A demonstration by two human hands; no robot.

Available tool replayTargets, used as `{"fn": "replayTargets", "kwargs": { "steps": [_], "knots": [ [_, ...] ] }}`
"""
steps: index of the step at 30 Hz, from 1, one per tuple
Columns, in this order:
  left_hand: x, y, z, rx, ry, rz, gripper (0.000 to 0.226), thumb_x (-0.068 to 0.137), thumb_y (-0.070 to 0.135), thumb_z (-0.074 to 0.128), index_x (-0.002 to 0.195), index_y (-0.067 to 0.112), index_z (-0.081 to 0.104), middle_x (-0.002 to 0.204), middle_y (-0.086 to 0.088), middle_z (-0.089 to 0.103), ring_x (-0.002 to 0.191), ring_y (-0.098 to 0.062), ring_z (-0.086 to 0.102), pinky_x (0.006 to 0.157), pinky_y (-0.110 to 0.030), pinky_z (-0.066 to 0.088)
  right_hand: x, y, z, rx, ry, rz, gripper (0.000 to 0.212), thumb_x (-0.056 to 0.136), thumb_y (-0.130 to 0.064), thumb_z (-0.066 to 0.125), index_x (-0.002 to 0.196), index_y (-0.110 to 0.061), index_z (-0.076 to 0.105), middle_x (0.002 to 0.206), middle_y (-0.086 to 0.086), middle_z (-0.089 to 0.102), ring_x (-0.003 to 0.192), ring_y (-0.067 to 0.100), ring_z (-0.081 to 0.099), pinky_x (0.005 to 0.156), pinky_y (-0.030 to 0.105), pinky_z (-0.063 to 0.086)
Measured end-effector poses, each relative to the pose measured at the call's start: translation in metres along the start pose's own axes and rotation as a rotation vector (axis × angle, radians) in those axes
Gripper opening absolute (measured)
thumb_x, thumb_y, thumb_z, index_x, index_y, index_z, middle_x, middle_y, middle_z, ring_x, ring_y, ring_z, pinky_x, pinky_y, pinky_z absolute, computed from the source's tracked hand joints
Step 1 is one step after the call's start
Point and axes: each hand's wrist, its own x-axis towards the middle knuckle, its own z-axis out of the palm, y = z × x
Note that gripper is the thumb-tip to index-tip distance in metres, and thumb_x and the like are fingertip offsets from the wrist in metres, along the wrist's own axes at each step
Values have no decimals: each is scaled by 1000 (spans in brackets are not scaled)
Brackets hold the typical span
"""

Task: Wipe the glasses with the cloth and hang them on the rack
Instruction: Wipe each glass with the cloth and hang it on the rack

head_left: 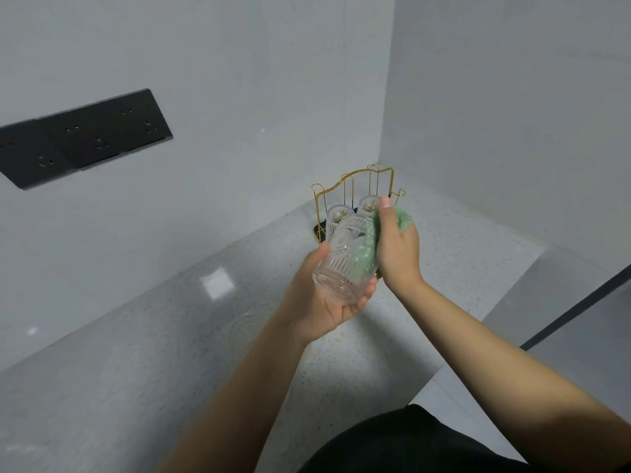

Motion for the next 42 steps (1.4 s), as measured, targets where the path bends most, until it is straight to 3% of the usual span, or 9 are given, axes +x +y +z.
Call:
{"fn": "replayTargets", "kwargs": {
  "steps": [3, 7, 13, 16, 20, 26, 32, 38, 42],
  "knots": [
    [3, -6, 0, 7, 52, 26, 55, 93, 54, 42, 115, 11, 66, 104, -13, 70, 85, -23, 69, 71, -30, 59, 1, 2, 0, -24, 50, -38, 46, 97, -30, 44, 55, -11, 43, 49, -2, 39, 39, 1, 37, 41, 16, 30],
    [12, -17, -1, 225, 251, 207, 74, 73, 39, 78, 133, 11, 46, 128, -17, 61, 104, -33, 68, 72, -36, 59, 4, -2, 1, -236, 94, -9, 55, 97, -35, 42, 46, -16, 34, 43, -3, 36, 39, 7, 37, 41, 23, 28],
    [6, -8, 4, -259, 113, -14, 50, 93, 46, 52, 120, 5, 61, 102, -17, 71, 81, -27, 70, 68, -32, 63, -1, 7, -1, 60, 52, -15, 47, 94, -28, 52, 49, -19, 38, 45, -9, 37, 37, -1, 36, 39, 14, 29],
    [12, -14, 5, -28, 199, 49, 48, 97, 53, 43, 115, 13, 62, 109, -15, 72, 92, -27, 71, 78, -37, 61, 4, 9, 0, -2, 114, -28, 51, 94, -25, 52, 46, -20, 35, 38, -11, 33, 35, 2, 35, 38, 14, 25],
    [23, -21, 2, 209, 350, 226, 71, 71, 46, 78, 128, 14, 49, 128, -15, 60, 109, -31, 65, 71, -38, 59, 7, 8, 1, -116, 130, 3, 53, 95, -29, 49, 45, -19, 34, 42, -6, 34, 33, 1, 39, 37, 15, 28],
    [17, -9, 4, -122, 139, -34, 49, 97, 51, 43, 114, 10, 64, 97, -12, 73, 81, -24, 67, 67, -29, 58, 7, 17, -4, 72, 98, 5, 47, 92, -26, 54, 48, -22, 40, 38, -12, 38, 39, -1, 37, 42, 18, 31],
    [28, -29, 4, 254, 314, 220, 79, 71, 39, 78, 136, 11, 44, 130, -11, 58, 105, -26, 65, 76, -38, 60, 10, 16, -7, -65, 144, 3, 53, 95, -26, 49, 45, -21, 34, 30, -14, 39, 33, 1, 38, 37, 15, 26],
    [27, -18, 6, -205, 97, -15, 51, 89, 46, 58, 124, 9, 60, 108, -13, 71, 89, -25, 70, 77, -33, 61, 16, 21, -11, 22, 102, 23, 50, 94, -26, 50, 47, -22, 36, 32, -15, 39, 35, -1, 37, 39, 13, 26],
    [42, -30, 9, 121, 217, 174, 74, 79, 45, 74, 138, 14, 45, 134, -10, 58, 111, -25, 66, 83, -40, 59, 26, 25, -12, -50, 124, 23, 52, 95, -27, 48, 46, -21, 33, 30, -14, 38, 33, 2, 37, 37, 15, 24]
  ]
}}
